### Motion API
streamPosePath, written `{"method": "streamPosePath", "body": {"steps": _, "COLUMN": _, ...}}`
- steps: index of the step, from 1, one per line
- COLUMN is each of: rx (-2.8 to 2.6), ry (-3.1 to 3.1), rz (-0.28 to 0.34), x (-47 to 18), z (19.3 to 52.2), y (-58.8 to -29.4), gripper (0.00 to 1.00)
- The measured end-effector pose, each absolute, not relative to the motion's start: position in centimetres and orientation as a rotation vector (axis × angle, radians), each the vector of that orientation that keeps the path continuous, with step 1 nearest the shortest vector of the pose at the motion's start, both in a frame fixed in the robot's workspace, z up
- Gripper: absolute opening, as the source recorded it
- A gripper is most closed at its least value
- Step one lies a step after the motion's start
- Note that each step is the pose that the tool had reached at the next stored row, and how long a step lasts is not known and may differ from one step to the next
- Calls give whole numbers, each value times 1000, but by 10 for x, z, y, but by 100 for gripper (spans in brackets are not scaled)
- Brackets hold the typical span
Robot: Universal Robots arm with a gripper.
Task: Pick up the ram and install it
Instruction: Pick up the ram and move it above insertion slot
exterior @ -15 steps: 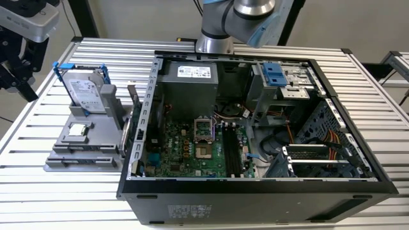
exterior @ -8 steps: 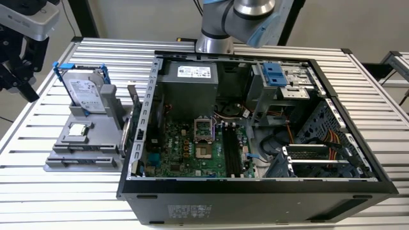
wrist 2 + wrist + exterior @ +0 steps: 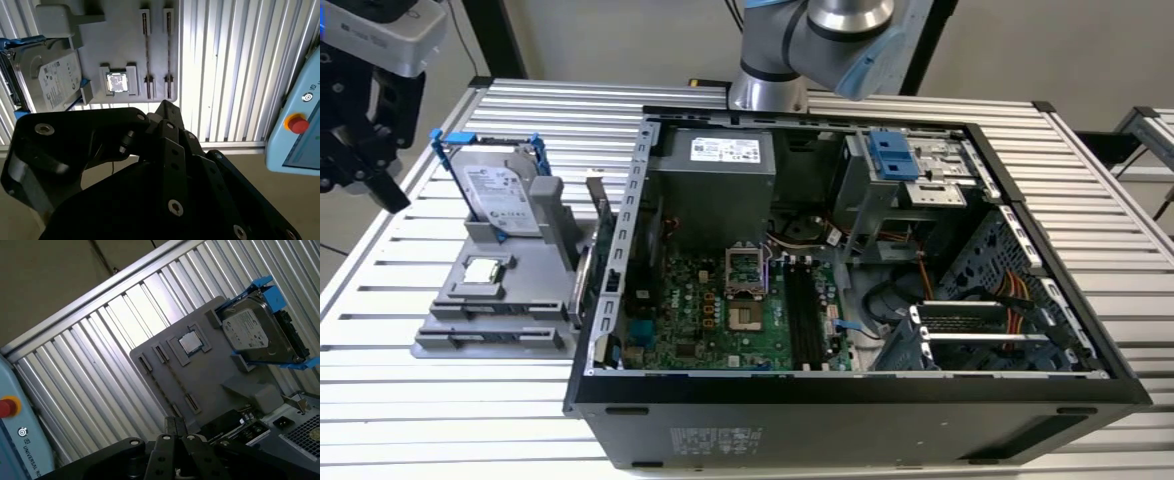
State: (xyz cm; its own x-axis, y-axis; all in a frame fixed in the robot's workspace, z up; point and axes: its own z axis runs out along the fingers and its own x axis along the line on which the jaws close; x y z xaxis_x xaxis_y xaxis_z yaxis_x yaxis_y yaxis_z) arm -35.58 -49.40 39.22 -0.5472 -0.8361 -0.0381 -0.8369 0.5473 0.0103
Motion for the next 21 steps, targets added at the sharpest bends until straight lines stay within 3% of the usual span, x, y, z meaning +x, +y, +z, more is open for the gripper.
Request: {"method": "streamPosePath", "body": {"steps": 21, "rx": -1854, "ry": 2487, "rz": 39, "x": -356, "z": 392, "y": -493, "gripper": 0}}
